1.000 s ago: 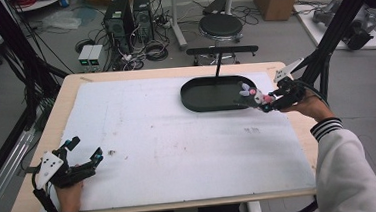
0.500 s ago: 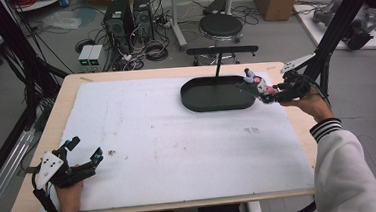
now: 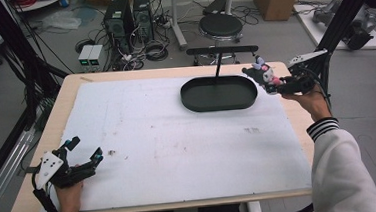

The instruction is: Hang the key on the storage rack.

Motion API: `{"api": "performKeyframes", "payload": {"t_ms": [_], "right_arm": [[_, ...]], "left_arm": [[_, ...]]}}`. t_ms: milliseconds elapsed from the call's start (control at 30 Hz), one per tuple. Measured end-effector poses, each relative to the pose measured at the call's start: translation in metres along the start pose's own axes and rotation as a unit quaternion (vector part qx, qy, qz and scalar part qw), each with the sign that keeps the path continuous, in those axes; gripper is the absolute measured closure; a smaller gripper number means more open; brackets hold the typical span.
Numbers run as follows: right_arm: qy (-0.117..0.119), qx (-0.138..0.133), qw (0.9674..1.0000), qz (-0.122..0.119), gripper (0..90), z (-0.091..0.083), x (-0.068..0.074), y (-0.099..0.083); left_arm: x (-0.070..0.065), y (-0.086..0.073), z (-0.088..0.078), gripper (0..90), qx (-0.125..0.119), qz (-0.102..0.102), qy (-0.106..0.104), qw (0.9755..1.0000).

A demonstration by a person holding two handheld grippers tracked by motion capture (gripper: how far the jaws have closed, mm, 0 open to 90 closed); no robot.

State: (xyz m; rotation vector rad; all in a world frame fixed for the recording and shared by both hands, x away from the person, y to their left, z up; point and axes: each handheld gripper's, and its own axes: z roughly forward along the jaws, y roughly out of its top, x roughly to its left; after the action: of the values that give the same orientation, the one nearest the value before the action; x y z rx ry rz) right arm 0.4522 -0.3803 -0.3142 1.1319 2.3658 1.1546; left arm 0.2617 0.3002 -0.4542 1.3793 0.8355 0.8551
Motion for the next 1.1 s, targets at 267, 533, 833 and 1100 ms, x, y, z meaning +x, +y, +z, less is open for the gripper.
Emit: {"api": "performKeyframes", "payload": {"t_ms": [267, 533, 833, 1100], "right_arm": [[-0.04, -0.009, 0.9989, 0.024, 51.9, -0.002, 0.001, 0.008], [-0.066, -0.03, 0.9968, 0.034, 52.0, -0.001, 0.007, 0.023], [-0.096, -0.025, 0.9936, 0.054, 52.0, 0.001, 0.007, 0.028], [-0.108, -0.034, 0.9916, 0.063, 52.0, 0.006, 0.009, 0.042]], "left_arm": [[0.0, 0.0, 0.0, 12.3, 0.0, -0.001, 0.0, 1.0], [0.0, 0.0, 0.0, 12.2, 0.0, -0.001, 0.0, 1.0], [0.001, 0.0, 0.0, 12.3, 0.0, -0.001, -0.001, 1.0], [0.001, 0.0, 0.0, 12.3, 0.0, -0.002, -0.001, 1.0]]}}
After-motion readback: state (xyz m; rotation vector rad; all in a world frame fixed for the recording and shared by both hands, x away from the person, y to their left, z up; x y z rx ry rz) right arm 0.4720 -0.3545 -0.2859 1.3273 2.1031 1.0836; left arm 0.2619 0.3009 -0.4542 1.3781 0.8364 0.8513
